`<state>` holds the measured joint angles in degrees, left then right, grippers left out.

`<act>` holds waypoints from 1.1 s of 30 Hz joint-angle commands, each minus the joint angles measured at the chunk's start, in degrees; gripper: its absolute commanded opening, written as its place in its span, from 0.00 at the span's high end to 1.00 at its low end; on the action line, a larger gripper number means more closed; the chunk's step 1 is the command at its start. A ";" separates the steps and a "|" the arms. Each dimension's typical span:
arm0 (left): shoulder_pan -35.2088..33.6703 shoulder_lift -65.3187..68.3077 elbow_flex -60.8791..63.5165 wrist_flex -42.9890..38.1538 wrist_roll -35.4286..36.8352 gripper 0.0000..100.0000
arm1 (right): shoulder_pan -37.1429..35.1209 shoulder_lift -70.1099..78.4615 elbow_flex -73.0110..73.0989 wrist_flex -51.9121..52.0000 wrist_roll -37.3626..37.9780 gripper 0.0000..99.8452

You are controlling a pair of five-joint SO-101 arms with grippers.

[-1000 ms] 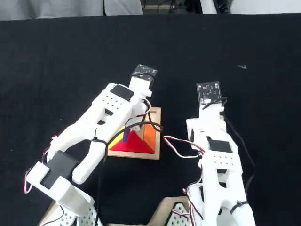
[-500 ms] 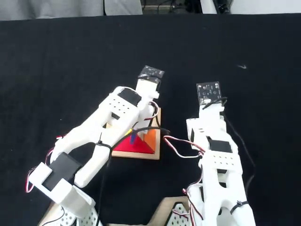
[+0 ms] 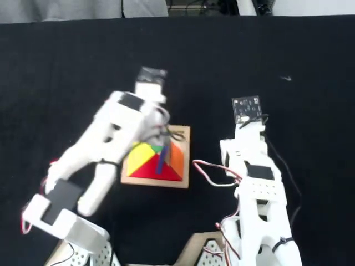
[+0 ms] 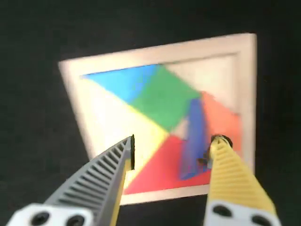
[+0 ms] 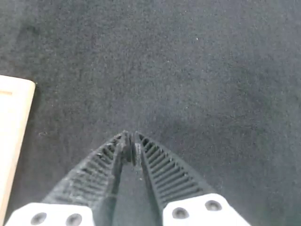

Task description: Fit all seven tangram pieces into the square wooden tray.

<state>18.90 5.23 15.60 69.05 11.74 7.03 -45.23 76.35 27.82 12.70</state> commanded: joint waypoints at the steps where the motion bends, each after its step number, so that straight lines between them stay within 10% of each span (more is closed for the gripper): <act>1: -12.09 -8.00 -6.11 9.32 -7.12 0.74 | 0.26 -1.80 -2.15 -0.97 -0.18 0.99; 10: -32.48 -31.12 1.54 15.82 -20.75 0.74 | -1.49 -7.78 -3.56 6.24 4.66 0.99; 23: -37.49 -40.53 45.05 -15.82 -17.14 0.74 | -28.31 -0.66 -33.54 46.42 12.40 0.99; 33: -48.22 -44.04 51.30 -22.07 -15.74 0.74 | -35.96 8.13 -41.01 52.31 43.16 0.75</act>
<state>-22.77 -36.18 67.38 46.73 -4.62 -27.78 -37.41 38.99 80.13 48.66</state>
